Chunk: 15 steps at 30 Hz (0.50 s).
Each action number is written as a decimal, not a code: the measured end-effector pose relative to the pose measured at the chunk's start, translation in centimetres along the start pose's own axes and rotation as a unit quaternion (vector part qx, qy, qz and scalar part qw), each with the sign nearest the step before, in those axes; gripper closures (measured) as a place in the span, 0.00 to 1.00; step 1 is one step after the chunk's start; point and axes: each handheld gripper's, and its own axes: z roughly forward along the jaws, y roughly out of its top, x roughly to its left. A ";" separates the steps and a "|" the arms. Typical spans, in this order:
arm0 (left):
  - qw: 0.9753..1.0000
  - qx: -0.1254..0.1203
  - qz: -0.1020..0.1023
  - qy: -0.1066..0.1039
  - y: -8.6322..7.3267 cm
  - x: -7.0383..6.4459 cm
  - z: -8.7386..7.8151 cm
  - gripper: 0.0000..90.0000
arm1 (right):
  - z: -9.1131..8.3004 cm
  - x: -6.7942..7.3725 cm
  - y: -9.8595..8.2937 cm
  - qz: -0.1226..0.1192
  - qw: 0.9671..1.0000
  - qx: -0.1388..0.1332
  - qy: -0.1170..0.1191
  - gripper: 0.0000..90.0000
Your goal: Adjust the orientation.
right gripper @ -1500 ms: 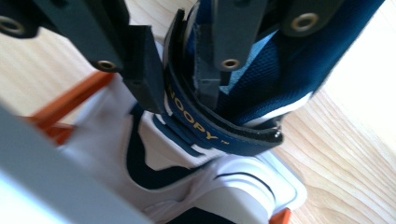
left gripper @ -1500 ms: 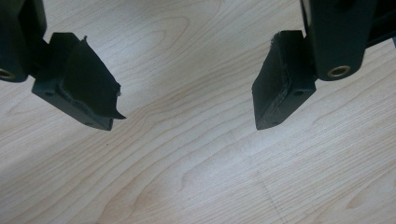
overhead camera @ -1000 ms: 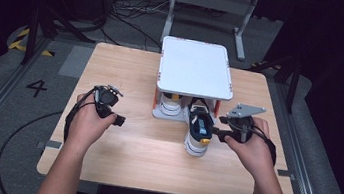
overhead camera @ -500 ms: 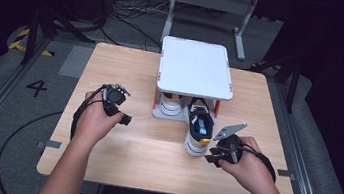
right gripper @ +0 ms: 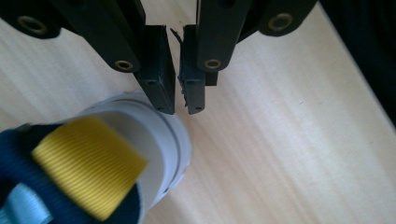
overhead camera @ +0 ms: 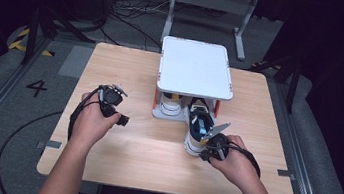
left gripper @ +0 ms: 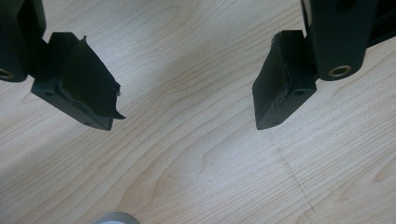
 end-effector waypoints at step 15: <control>1.000 0.000 -0.019 0.005 -1.1 0.7 -0.4 0.25 | -0.8 -2.1 2.1 0.016 0.997 -0.058 -0.051 0.94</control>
